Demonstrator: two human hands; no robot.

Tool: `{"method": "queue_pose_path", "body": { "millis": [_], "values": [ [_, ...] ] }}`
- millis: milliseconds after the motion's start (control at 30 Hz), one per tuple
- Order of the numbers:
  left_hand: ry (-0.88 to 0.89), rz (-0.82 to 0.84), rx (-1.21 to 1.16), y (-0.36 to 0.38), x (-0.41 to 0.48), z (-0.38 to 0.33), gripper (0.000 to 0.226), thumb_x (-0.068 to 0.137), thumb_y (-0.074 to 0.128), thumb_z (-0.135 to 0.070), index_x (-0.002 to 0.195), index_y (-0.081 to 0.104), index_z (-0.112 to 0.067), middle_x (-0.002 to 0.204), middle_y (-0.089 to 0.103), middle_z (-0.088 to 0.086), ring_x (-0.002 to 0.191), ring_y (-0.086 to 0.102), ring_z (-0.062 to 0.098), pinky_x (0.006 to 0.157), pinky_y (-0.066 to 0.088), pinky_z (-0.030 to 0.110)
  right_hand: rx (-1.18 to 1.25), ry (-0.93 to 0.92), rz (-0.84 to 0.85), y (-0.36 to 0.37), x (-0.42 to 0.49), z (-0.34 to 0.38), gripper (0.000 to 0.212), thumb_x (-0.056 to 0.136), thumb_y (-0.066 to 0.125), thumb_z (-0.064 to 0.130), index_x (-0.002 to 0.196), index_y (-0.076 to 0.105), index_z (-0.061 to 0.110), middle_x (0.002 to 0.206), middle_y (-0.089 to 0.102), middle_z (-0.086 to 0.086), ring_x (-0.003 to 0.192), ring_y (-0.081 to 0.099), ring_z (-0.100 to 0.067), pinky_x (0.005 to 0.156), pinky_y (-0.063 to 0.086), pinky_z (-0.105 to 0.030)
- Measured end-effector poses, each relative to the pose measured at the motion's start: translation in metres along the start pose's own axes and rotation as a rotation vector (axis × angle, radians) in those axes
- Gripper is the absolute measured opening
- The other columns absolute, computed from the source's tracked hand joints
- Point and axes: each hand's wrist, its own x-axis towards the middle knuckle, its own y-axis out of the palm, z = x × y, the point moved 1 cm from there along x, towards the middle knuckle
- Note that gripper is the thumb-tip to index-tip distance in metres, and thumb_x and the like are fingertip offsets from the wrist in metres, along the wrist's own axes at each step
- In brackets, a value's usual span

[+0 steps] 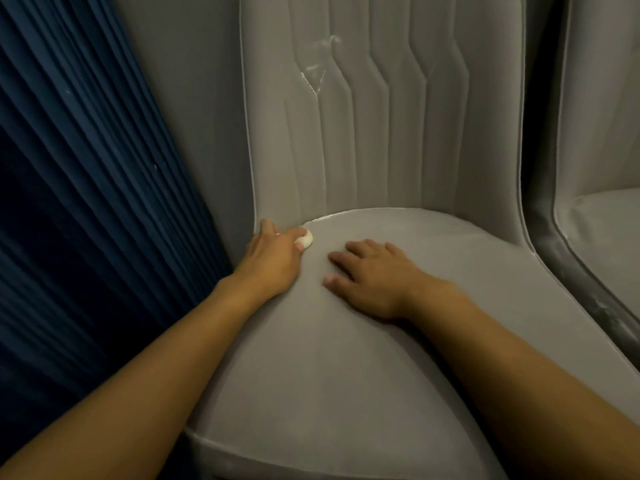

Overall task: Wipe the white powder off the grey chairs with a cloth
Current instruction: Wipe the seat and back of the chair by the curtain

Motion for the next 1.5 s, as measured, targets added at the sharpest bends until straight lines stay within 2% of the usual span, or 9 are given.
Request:
{"method": "queue_pose_path", "body": {
  "millis": [100, 300, 533, 667, 833, 1033, 1133, 1300, 1500],
  "values": [
    [-0.025, -0.011, 0.044, 0.007, 0.027, -0.007, 0.033, 0.103, 0.033, -0.044, 0.121, 0.058, -0.032, 0.119, 0.037, 0.008, 0.116, 0.045, 0.037, 0.105, 0.041, 0.048, -0.035, 0.011, -0.02, 0.016, 0.003, -0.002, 0.064, 0.099, 0.011, 0.066, 0.157, 0.012, 0.039, 0.168, 0.006, 0.002, 0.154, 0.002, -0.022, 0.123, 0.0, -0.047],
    [0.008, -0.019, 0.312, 0.026, 0.086, -0.04, 0.036, 0.104, 0.042, -0.021, 0.133, 0.06, -0.012, 0.131, 0.043, 0.021, 0.12, 0.052, 0.043, 0.108, 0.044, 0.048, -0.046, 0.025, -0.055, 0.019, 0.005, -0.001, 0.067, 0.098, 0.01, 0.067, 0.158, 0.008, 0.038, 0.168, 0.004, 0.003, 0.154, 0.0, -0.021, 0.123, 0.0, -0.049],
    [0.108, 0.014, 0.254, 0.02, 0.084, -0.028, 0.035, 0.105, 0.045, -0.033, 0.131, 0.065, -0.02, 0.125, 0.054, 0.018, 0.117, 0.055, 0.039, 0.099, 0.045, 0.04, 0.02, 0.011, -0.088, 0.018, 0.006, -0.006, 0.065, 0.097, 0.016, 0.068, 0.156, 0.016, 0.04, 0.167, 0.011, 0.005, 0.154, 0.003, -0.019, 0.123, 0.002, -0.048],
    [0.209, 0.152, 0.299, 0.0, 0.041, -0.024, 0.022, 0.103, 0.046, -0.025, 0.101, 0.065, -0.016, 0.101, 0.055, 0.008, 0.09, 0.057, 0.03, 0.078, 0.046, 0.037, 0.021, 0.015, -0.077, 0.019, 0.002, -0.006, 0.065, 0.098, 0.013, 0.068, 0.156, 0.014, 0.04, 0.168, 0.007, 0.005, 0.154, 0.002, -0.019, 0.124, 0.001, -0.047],
    [0.194, 0.175, 0.326, -0.004, 0.023, -0.013, 0.028, 0.104, 0.034, -0.045, 0.084, 0.047, -0.031, 0.101, 0.043, 0.0, 0.085, 0.049, 0.02, 0.076, 0.042, 0.038, 0.001, 0.025, -0.049, 0.02, 0.003, -0.003, 0.064, 0.099, 0.012, 0.065, 0.157, 0.012, 0.038, 0.168, 0.003, 0.003, 0.154, -0.001, -0.022, 0.123, 0.0, -0.05],
    [0.227, 0.061, 0.361, 0.016, 0.081, -0.04, 0.025, 0.105, 0.042, -0.027, 0.115, 0.062, -0.017, 0.112, 0.045, 0.014, 0.108, 0.051, 0.039, 0.084, 0.036, 0.036, -0.006, 0.034, -0.069, 0.018, 0.0, -0.001, 0.064, 0.099, 0.014, 0.064, 0.157, 0.013, 0.036, 0.168, 0.005, 0.001, 0.154, 0.0, -0.022, 0.123, 0.001, -0.05],
    [0.211, 0.043, 0.403, 0.023, 0.105, -0.055, 0.033, 0.107, 0.04, -0.024, 0.13, 0.063, -0.019, 0.125, 0.047, 0.018, 0.117, 0.051, 0.04, 0.099, 0.041, 0.043, 0.007, 0.038, -0.091, 0.019, 0.002, 0.0, 0.064, 0.099, 0.016, 0.064, 0.157, 0.015, 0.037, 0.168, 0.008, 0.001, 0.154, 0.002, -0.022, 0.123, 0.002, -0.05],
    [0.18, 0.066, 0.418, 0.017, 0.093, -0.05, 0.039, 0.11, 0.036, -0.03, 0.143, 0.055, -0.022, 0.136, 0.047, 0.019, 0.125, 0.048, 0.04, 0.107, 0.039, 0.043, 0.042, 0.031, -0.096, 0.017, 0.001, -0.003, 0.064, 0.098, 0.018, 0.066, 0.156, 0.018, 0.039, 0.167, 0.011, 0.005, 0.154, 0.003, -0.019, 0.123, 0.002, -0.048],
    [0.053, 0.172, 0.64, -0.009, 0.062, -0.038, 0.037, 0.108, 0.038, -0.026, 0.13, 0.061, -0.008, 0.131, 0.059, 0.018, 0.114, 0.059, 0.036, 0.086, 0.044, 0.038, 0.061, 0.029, -0.089, 0.018, -0.001, -0.005, 0.064, 0.098, 0.017, 0.067, 0.156, 0.018, 0.04, 0.167, 0.009, 0.006, 0.154, 0.003, -0.019, 0.124, 0.002, -0.047]
  ]
}}
